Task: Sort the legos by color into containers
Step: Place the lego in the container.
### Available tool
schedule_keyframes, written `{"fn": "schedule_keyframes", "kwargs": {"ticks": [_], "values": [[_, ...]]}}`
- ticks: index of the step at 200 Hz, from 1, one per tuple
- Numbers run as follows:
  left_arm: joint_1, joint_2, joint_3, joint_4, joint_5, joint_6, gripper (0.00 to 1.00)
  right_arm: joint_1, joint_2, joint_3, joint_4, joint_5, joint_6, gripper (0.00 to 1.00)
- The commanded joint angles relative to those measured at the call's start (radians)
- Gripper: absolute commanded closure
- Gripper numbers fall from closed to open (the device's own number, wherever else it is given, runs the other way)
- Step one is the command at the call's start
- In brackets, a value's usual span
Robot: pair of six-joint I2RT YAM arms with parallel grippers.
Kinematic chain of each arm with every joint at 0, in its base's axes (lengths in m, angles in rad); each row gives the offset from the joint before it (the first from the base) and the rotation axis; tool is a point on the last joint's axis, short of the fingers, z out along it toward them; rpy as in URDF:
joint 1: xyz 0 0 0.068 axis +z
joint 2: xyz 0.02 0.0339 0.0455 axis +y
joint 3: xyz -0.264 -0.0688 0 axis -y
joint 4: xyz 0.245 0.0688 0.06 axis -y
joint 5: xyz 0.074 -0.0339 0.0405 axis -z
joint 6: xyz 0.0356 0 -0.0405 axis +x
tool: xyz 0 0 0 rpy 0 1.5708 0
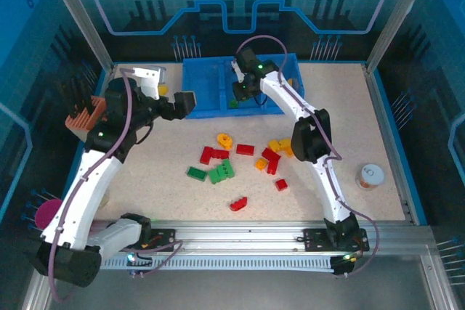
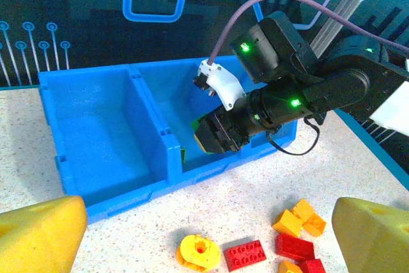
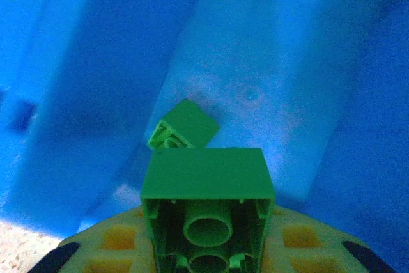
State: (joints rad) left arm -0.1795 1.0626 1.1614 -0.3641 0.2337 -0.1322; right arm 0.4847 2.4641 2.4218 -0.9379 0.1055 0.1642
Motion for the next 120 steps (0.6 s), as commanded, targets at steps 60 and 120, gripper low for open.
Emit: {"fn": "schedule_keyframes", "kwargs": {"ticks": [60,120], "values": [[-0.098,0.140,-0.004,-0.165,-0.207,0.054,0.01,-0.039,0.082,0.099,0.059,-0.106,-0.025,0.52],[-0.196,0.311,-0.064,-0.222,-0.378,0.007,0.18,-0.042,-0.004,0.062,0.080,-0.169,-0.045,0.46]]}}
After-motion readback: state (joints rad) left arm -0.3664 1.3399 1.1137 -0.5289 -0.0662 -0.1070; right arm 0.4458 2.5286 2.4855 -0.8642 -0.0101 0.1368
